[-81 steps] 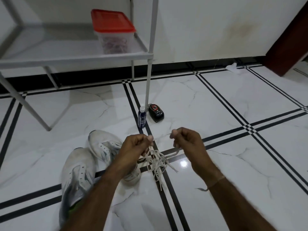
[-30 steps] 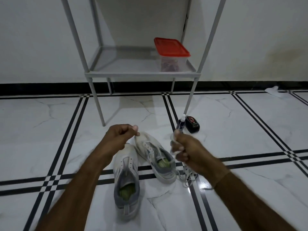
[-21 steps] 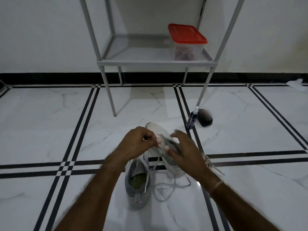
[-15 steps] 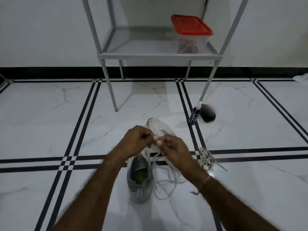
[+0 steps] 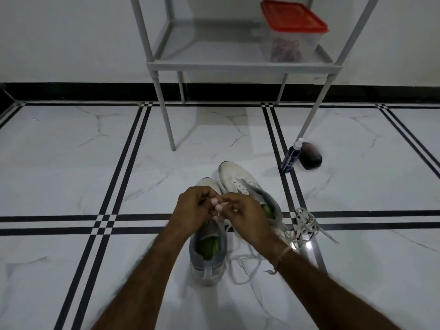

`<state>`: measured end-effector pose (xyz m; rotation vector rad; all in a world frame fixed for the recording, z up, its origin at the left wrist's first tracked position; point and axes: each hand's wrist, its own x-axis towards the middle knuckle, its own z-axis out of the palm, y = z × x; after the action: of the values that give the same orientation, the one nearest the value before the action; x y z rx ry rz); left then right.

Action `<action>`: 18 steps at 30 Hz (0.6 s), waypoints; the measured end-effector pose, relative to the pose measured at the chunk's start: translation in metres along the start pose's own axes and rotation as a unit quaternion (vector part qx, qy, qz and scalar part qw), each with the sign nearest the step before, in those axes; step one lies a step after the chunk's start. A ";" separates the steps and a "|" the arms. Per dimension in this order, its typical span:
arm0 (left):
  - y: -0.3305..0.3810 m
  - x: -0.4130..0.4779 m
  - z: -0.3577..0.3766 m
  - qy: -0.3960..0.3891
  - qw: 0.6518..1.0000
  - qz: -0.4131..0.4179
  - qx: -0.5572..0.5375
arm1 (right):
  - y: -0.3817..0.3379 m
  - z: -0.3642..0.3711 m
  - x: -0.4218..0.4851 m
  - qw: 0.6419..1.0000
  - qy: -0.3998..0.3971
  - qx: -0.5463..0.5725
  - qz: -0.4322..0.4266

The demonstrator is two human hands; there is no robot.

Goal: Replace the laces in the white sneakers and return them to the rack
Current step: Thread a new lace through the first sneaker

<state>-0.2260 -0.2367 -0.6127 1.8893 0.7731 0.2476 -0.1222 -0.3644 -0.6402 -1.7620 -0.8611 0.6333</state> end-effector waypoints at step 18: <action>-0.056 0.001 0.012 0.082 0.977 -0.127 0.153 | 0.046 0.018 0.024 0.998 0.037 0.038 0.034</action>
<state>-0.2410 -0.2306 -0.6672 2.0479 1.2113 0.1288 -0.1103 -0.3451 -0.6898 -1.7404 -0.7202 0.6336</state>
